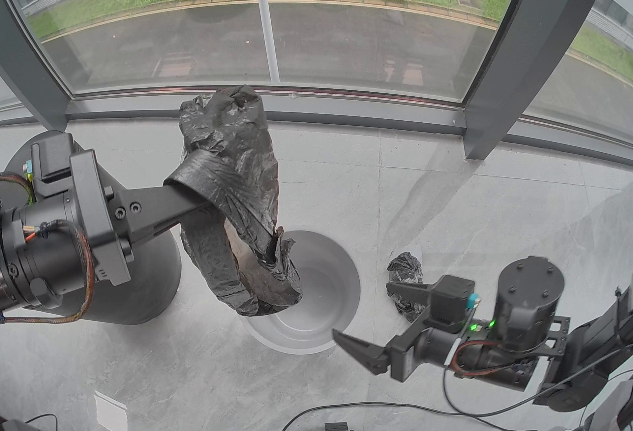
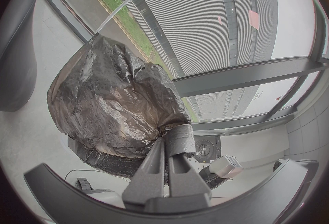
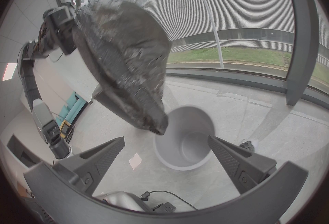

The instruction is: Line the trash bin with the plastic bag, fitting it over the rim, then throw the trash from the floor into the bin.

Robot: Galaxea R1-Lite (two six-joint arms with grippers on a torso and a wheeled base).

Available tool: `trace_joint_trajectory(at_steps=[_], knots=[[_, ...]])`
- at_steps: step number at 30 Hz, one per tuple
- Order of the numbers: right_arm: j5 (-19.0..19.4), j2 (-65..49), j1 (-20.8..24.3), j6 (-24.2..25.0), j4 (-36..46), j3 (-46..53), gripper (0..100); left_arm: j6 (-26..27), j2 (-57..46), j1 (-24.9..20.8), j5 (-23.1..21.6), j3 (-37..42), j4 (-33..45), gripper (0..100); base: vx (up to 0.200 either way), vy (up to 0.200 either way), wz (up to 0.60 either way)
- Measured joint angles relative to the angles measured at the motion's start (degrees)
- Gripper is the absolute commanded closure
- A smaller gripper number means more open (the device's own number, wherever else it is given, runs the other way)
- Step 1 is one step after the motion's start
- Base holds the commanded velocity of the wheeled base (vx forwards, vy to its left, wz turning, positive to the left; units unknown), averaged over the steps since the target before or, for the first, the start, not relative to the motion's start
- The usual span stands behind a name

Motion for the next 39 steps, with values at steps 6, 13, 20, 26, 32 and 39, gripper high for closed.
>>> trace_joint_trajectory(at_steps=[6, 13, 20, 26, 32, 39], knots=[[-1.97, 7.0, 3.85, -0.09, -0.29, -3.34, 0, -0.09, 2.23, -0.94, -0.17, -2.49, -0.02, 100, 0.0, 0.0, 0.0], [-6.92, 14.67, 3.99, 0.06, -0.77, -8.22, 0, -0.18, 2.79, -1.82, -0.02, -3.82, 0.33, 100, 0.0, 0.0, 0.0], [-13.45, 20.86, 3.35, -1.96, -6.79, -11.08, 0, -1.15, 1.83, -2.84, -0.3, -4.12, 1.18, 100, 0.0, 0.0, 0.0], [-14.46, 23.76, 3.02, -2.86, -7.85, -12.96, 0, -2.86, 1.19, -3.88, -0.61, -4.04, 1.4, 100, 0.0, 0.0, 0.0], [-17.27, 25.64, 3.02, -2.93, -9.12, -16.71, 0, -3.3, 0.89, -3.99, -0.71, -3.91, 1.4, 100, 0.0, 0.0, 0.0], [-18.4, 27.31, 3.19, -3.01, -9.69, -19.71, 0, -3.83, 0.26, -4.0, -0.79, -3.69, 1.38, 100, 0.0, 0.0, 0.0]])
